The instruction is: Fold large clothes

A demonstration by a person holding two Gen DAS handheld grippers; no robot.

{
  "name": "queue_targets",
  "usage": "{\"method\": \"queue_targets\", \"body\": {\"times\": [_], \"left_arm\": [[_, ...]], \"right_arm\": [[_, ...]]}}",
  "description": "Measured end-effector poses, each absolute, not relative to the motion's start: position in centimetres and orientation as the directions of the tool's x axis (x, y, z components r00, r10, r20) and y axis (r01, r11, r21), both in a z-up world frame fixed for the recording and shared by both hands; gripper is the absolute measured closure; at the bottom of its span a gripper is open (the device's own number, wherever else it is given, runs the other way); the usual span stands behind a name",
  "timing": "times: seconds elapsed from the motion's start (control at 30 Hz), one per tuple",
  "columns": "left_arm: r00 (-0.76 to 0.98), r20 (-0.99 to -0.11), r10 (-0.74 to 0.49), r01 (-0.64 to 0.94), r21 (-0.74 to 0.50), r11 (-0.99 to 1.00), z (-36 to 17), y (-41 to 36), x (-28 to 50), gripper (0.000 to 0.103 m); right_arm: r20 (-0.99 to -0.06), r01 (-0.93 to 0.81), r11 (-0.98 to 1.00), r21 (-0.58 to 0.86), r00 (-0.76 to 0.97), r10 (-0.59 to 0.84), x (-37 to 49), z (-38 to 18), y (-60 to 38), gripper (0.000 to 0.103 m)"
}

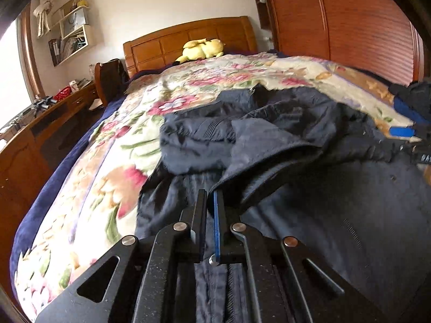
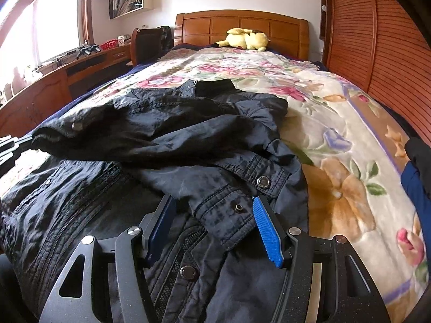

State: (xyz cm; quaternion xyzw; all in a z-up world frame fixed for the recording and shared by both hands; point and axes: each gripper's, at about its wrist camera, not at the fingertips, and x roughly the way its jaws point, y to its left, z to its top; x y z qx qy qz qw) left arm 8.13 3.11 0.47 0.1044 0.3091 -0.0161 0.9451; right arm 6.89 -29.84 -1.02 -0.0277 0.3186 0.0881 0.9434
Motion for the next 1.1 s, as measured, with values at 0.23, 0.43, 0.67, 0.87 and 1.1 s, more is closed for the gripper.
{"method": "queue_targets", "body": {"times": [0.23, 0.43, 0.67, 0.87, 1.1], "left_arm": [[0.814, -0.581, -0.013, 0.108, 0.129, 0.986, 1.2, 4.3, 7.4, 0.079], [0.802, -0.591, -0.086, 0.187, 0.112, 0.976, 1.5, 2.7, 8.3, 0.066], [0.777, -0.612, -0.149, 0.27, 0.11, 0.956, 0.4, -1.2, 9.5, 0.049], [0.755, -0.632, -0.174, 0.337, 0.147, 0.93, -0.5, -4.5, 10.2, 0.049], [0.685, -0.718, -0.12, 0.38, 0.212, 0.9, -3.5, -6.2, 11.7, 0.049]], "right_arm": [[-0.608, -0.193, 0.981, -0.001, 0.779, 0.153, 7.0, -0.9, -29.8, 0.041], [-0.607, -0.208, 0.978, -0.004, 0.778, 0.164, 7.5, -0.8, -29.0, 0.041], [-0.604, -0.223, 0.975, 0.008, 0.776, 0.183, 8.1, -0.8, -28.5, 0.041], [-0.605, -0.233, 0.972, 0.013, 0.773, 0.193, 8.3, -0.9, -28.4, 0.041], [-0.607, -0.226, 0.974, 0.014, 0.772, 0.188, 8.3, -1.1, -28.5, 0.041]]}}
